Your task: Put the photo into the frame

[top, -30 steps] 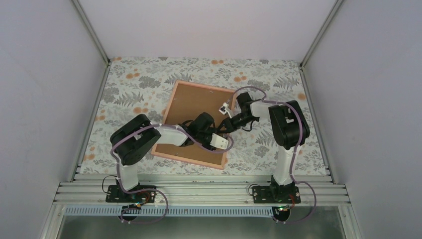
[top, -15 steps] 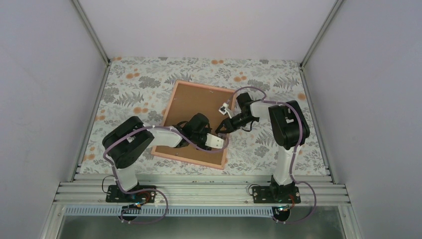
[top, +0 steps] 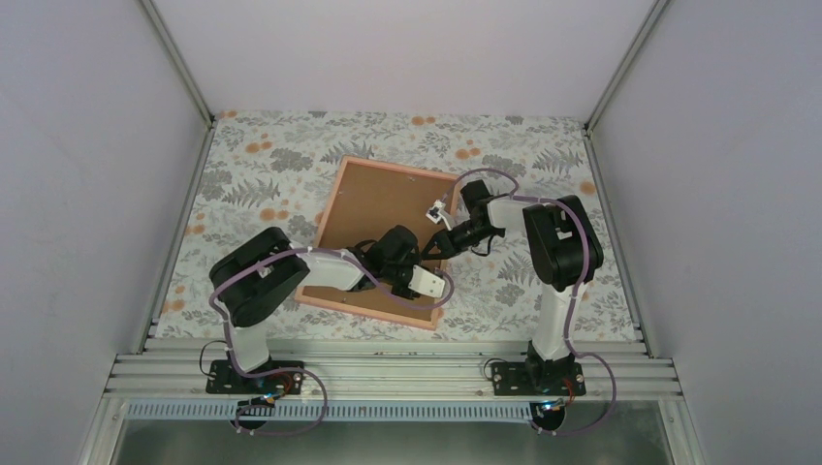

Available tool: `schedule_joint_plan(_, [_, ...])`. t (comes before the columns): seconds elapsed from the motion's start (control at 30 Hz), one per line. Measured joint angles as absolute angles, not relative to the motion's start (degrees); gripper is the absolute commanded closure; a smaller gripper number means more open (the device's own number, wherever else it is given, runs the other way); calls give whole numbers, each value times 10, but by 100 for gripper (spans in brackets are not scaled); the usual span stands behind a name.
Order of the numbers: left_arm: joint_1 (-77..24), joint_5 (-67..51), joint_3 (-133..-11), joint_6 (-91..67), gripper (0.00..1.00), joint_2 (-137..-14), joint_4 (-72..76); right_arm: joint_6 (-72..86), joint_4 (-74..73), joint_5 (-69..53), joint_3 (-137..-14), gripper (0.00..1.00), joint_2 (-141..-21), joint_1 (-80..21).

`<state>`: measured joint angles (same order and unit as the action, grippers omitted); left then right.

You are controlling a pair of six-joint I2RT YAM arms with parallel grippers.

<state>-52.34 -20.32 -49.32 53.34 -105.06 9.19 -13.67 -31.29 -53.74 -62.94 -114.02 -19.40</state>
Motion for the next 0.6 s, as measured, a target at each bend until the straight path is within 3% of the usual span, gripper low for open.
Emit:
schedule_joint_plan(0.3, [-528, -181, -491, 491, 87, -1049, 107, -137, -311, -538, -628, 80, -1140, -194])
schedule_joint_plan(0.6, [-421, -229, -501, 438, 65, -955, 29, -136, -321, -521, -636, 77, -1125, -197])
